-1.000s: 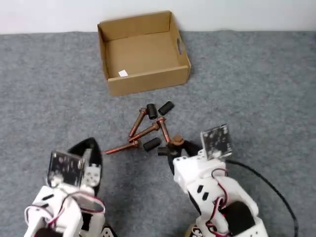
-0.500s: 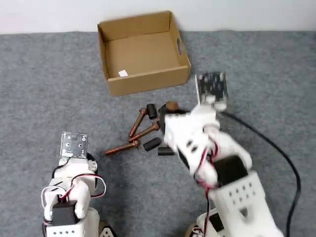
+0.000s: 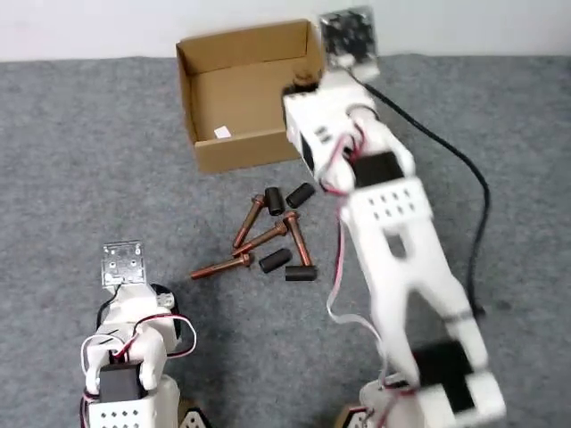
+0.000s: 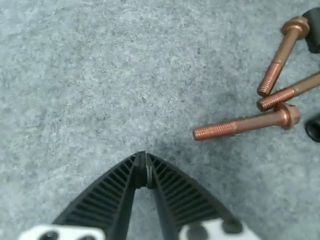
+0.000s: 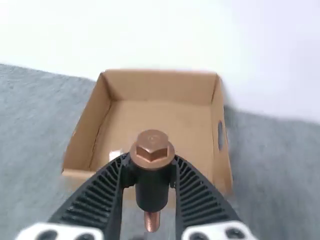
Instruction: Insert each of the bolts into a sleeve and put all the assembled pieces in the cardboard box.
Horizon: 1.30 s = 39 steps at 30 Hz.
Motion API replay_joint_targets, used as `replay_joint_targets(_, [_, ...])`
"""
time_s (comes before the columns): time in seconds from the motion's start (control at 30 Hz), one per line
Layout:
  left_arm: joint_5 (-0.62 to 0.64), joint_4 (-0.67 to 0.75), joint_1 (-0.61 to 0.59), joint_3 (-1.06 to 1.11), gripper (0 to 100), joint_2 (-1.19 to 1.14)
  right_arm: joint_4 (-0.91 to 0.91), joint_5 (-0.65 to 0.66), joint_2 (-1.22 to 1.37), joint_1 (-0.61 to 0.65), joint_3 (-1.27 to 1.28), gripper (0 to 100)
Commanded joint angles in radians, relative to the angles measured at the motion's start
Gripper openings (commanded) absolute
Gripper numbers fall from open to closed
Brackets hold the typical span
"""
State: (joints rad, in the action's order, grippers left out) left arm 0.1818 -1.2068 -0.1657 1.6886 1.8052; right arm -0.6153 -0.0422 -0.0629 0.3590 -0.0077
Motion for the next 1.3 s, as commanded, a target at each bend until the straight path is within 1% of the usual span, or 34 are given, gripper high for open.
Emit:
replay_joint_targets(0.0, [0.018,0.028,0.0,-0.005,1,0.003,0.111,0.046,0.168,-0.008,-0.21,0.8])
replay_joint_targets(0.1, [0.018,0.028,0.002,-0.005,1,0.003,0.162,0.091,0.335,-0.008,-0.334,0.8])
replay_joint_targets(0.23, [0.018,0.028,0.002,-0.005,1,0.003,0.166,0.129,0.536,-0.004,-0.5,0.8])
replay_joint_targets(0.4, [0.018,0.028,0.003,-0.005,1,0.003,0.16,0.13,0.74,-0.004,-0.674,0.8])
replay_joint_targets(0.53, [0.018,0.028,0.003,-0.005,1,0.002,0.154,0.141,0.851,-0.007,-0.756,0.8])
replay_joint_targets(0.63, [0.018,0.028,0.009,-0.005,1,0.002,0.068,0.158,0.875,-0.001,-0.769,0.9])
replay_joint_targets(0.73, [0.018,0.025,0.017,-0.005,1,0.002,-0.076,0.158,0.881,0.007,-0.769,2.0])
replay_joint_targets(0.83, [0.018,0.028,0.015,-0.005,1,0.002,-0.143,0.153,0.881,0.004,-0.769,8.7])
replay_joint_targets(0.9, [0.018,0.029,0.015,-0.005,1,0.002,-0.165,0.152,0.881,0.001,-0.769,12.8])
replay_joint_targets(0.97, [0.02,0.032,0.017,-0.005,1,0.003,-0.17,0.152,0.883,-0.002,-0.769,14.5])
replay_joint_targets(1.27, [0.021,0.048,0.018,-0.005,1,0.002,-0.191,0.153,0.806,-0.005,-0.77,14.4])
